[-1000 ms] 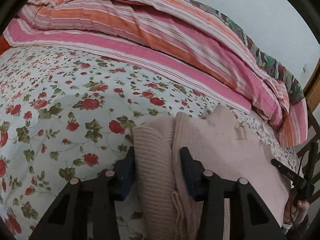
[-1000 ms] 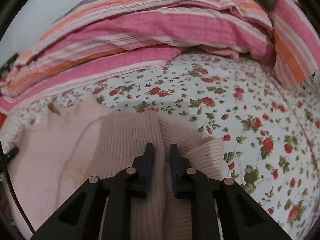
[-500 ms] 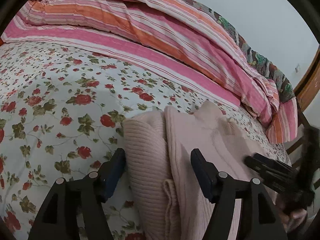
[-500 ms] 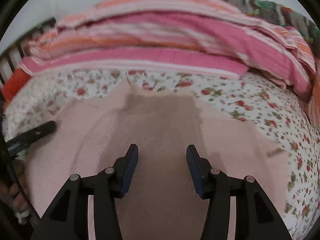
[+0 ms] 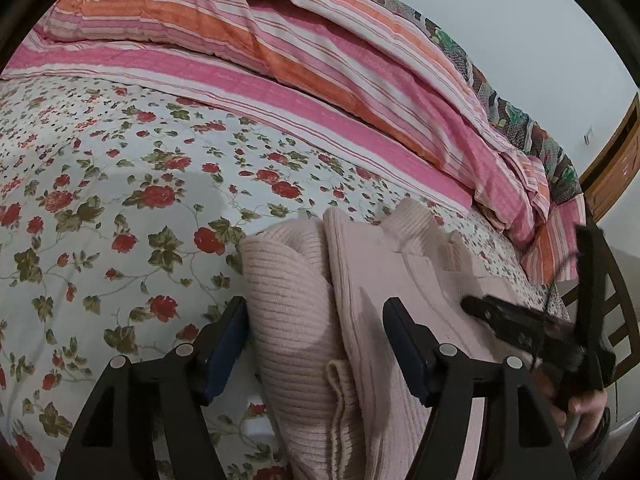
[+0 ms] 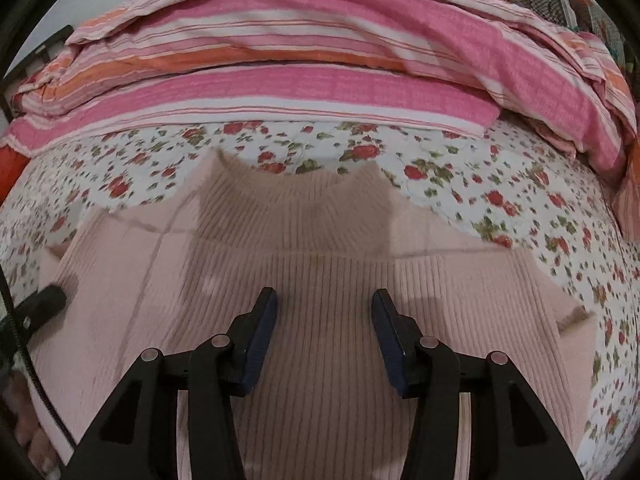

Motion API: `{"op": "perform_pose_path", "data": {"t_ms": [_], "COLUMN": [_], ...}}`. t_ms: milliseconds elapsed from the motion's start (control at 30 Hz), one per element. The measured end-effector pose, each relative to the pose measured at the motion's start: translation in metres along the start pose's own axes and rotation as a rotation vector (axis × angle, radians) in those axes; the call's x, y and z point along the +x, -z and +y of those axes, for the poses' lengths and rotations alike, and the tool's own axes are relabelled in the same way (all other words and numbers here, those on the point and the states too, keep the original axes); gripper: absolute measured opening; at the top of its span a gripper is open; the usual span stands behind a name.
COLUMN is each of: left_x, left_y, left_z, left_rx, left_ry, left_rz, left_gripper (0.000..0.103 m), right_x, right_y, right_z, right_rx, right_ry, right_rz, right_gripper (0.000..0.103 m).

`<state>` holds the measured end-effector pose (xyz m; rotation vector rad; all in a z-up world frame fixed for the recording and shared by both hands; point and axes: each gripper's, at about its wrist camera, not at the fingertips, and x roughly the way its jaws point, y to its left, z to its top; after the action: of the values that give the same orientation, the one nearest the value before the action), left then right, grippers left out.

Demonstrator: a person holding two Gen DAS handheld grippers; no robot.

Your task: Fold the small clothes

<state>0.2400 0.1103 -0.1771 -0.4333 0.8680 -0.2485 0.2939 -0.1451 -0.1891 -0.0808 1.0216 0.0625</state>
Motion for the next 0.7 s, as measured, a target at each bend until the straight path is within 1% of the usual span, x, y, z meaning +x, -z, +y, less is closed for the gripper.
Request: {"op": "perform_pose_path", "data": {"t_ms": [100, 167, 333, 567, 700], "left_x": [-0.001, -0.003, -0.006, -0.012, -0.014], "left_y": [0.001, 0.003, 0.006, 0.005, 0.007], "left_z": [0.001, 0.001, -0.001, 0.008, 0.007], "left_rx": [-0.015, -0.023, -0.014, -0.052, -0.041], "left_ry": [0.006, 0.015, 0.029, 0.087, 0.102], "left_rz": [0.002, 0.004, 0.014, 0.035, 0.051], "left_gripper": [0.067, 0.067, 0.067, 0.067, 0.067], "right_x": [-0.016, -0.028, -0.051, -0.072, -0.083], "right_y": [0.014, 0.023, 0.049, 0.087, 0.108], "right_z": [0.003, 0.005, 0.012, 0.025, 0.031], "right_rx": [-0.014, -0.020, -0.029, -0.047, -0.077], "right_ry": [0.000, 0.003, -0.015, -0.014, -0.008], "right_rz": [-0.006, -0.030, -0.042, -0.085, -0.102], "right_gripper": [0.045, 0.045, 0.044, 0.043, 0.043]}}
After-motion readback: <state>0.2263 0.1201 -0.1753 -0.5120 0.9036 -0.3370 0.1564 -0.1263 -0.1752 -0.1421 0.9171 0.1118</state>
